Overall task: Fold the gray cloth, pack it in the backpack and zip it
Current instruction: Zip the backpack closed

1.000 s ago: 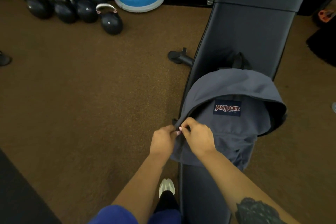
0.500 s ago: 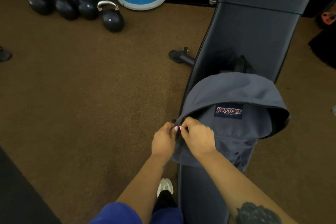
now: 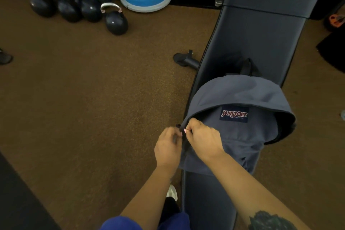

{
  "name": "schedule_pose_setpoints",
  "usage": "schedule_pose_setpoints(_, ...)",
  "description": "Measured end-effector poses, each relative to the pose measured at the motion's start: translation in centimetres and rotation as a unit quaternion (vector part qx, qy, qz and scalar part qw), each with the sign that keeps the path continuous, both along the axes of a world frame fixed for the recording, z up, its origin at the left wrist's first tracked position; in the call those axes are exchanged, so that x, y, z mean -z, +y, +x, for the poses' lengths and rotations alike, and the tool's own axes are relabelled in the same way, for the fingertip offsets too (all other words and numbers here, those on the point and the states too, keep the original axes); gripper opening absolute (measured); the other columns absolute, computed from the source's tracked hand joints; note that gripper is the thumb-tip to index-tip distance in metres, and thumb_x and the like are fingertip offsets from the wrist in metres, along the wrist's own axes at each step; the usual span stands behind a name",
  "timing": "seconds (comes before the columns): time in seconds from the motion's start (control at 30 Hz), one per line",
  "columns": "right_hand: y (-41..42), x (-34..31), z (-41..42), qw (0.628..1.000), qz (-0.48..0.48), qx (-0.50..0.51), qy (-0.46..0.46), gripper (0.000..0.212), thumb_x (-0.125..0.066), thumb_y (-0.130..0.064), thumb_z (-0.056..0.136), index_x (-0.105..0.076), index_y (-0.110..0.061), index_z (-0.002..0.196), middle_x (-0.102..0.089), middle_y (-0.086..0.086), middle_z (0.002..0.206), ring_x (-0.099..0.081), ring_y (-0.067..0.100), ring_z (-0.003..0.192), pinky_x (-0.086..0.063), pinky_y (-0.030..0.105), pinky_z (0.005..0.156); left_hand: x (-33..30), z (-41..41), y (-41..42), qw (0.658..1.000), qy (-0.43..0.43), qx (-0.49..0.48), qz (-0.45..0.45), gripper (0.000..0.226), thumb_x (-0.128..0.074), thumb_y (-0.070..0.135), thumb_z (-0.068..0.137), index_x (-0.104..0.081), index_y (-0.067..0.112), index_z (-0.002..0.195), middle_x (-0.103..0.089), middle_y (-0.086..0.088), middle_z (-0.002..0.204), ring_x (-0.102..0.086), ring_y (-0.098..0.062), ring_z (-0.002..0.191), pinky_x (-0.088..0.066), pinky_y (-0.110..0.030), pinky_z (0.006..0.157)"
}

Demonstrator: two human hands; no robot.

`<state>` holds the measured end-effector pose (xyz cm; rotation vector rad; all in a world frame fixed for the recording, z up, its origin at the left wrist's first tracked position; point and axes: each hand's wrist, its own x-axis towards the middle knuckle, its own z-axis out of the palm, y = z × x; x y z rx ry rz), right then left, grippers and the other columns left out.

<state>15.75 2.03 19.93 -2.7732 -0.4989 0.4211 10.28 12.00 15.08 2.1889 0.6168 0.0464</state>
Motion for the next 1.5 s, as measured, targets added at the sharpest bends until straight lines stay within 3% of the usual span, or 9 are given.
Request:
schedule_pose_setpoints(0.23,0.8,0.0,-0.7,1.000,0.014,0.012,-0.019,0.019,-0.049,-0.025,0.094,-0.057,-0.009,0.098,-0.065,0.010,0.103,-0.066,0.035,0.083,-0.047,0.037,0.066,0.0,-0.6,-0.6,1.000,0.000,0.000,0.009,0.023,-0.067,0.025,0.078,-0.070,0.019,0.099,-0.067,0.005,0.108,-0.060,-0.013,0.101,-0.051,-0.032,0.084)
schedule_pose_setpoints(0.37,1.1,0.0,-0.9,1.000,-0.009,-0.001,-0.007,0.020,-0.043,-0.023,0.097,-0.053,-0.008,0.106,-0.064,0.009,0.110,-0.066,0.034,0.092,-0.048,0.036,0.072,-0.5,0.1,0.1,0.997,0.044,0.040,0.043,0.021,-0.060,0.021,0.085,-0.067,0.015,0.104,-0.065,0.002,0.113,-0.058,-0.017,0.107,-0.046,-0.029,0.085)
schedule_pose_setpoints(0.57,0.6,-0.4,-0.5,0.999,-0.020,-0.011,-0.026,0.020,-0.039,-0.025,0.099,-0.050,-0.010,0.108,-0.064,0.007,0.108,-0.066,0.029,0.092,-0.046,0.034,0.070,-0.4,0.1,0.5,0.992,0.044,0.082,0.081,0.018,-0.058,0.028,0.088,-0.065,0.017,0.101,-0.064,0.003,0.106,-0.057,-0.015,0.102,-0.043,-0.027,0.081)
schedule_pose_setpoints(0.73,0.2,-1.1,0.0,0.998,0.011,0.030,-0.048,0.023,-0.040,-0.030,0.099,-0.051,-0.011,0.104,-0.065,0.006,0.101,-0.065,0.031,0.087,-0.034,0.031,0.063,0.1,-0.1,0.8,0.990,0.045,0.097,0.089,0.019,-0.055,0.032,0.090,-0.064,0.021,0.103,-0.063,0.006,0.108,-0.056,-0.012,0.103,-0.044,-0.025,0.082)
schedule_pose_setpoints(0.87,-0.3,-1.8,0.5,0.996,0.028,0.050,-0.068,0.023,-0.042,-0.032,0.098,-0.052,-0.011,0.100,-0.066,0.007,0.095,-0.064,0.034,0.083,-0.039,0.034,0.064,0.1,0.0,0.9,0.990,0.050,0.104,0.086,0.019,-0.055,0.033,0.090,-0.063,0.021,0.103,-0.062,0.006,0.109,-0.057,-0.012,0.102,-0.048,-0.028,0.083)
schedule_pose_setpoints(1.07,-1.5,-3.4,1.3,0.989,0.076,0.087,-0.098,0.020,-0.050,-0.030,0.094,-0.053,-0.010,0.093,-0.065,0.010,0.085,-0.063,0.038,0.074,-0.034,0.033,0.058,0.1,-0.1,1.2,0.989,0.065,0.105,0.083,0.017,-0.055,0.032,0.091,-0.063,0.022,0.102,-0.061,0.007,0.108,-0.058,-0.013,0.098,-0.042,-0.025,0.077)
schedule_pose_setpoints(1.3,-3.7,-5.4,2.4,0.975,0.105,0.165,-0.110,0.020,-0.049,-0.030,0.095,-0.052,-0.010,0.091,-0.064,0.006,0.081,-0.061,0.031,0.071,-0.037,0.034,0.057,-0.4,-0.1,2.0,0.987,0.074,0.113,0.090,0.020,-0.054,0.034,0.091,-0.065,0.021,0.102,-0.061,0.006,0.107,-0.059,-0.016,0.090,-0.039,-0.023,0.069)
schedule_pose_setpoints(1.5,-5.2,-6.5,3.5,0.957,0.160,0.235,-0.061,0.017,-0.054,-0.030,0.093,-0.052,-0.014,0.087,-0.053,-0.005,0.063,-0.056,0.021,0.065,-0.038,0.033,0.057,-1.4,0.7,2.0,0.981,0.071,0.147,0.103,0.022,-0.055,0.035,0.090,-0.062,0.021,0.105,-0.061,0.005,0.111,-0.059,-0.016,0.098,-0.039,-0.022,0.071)
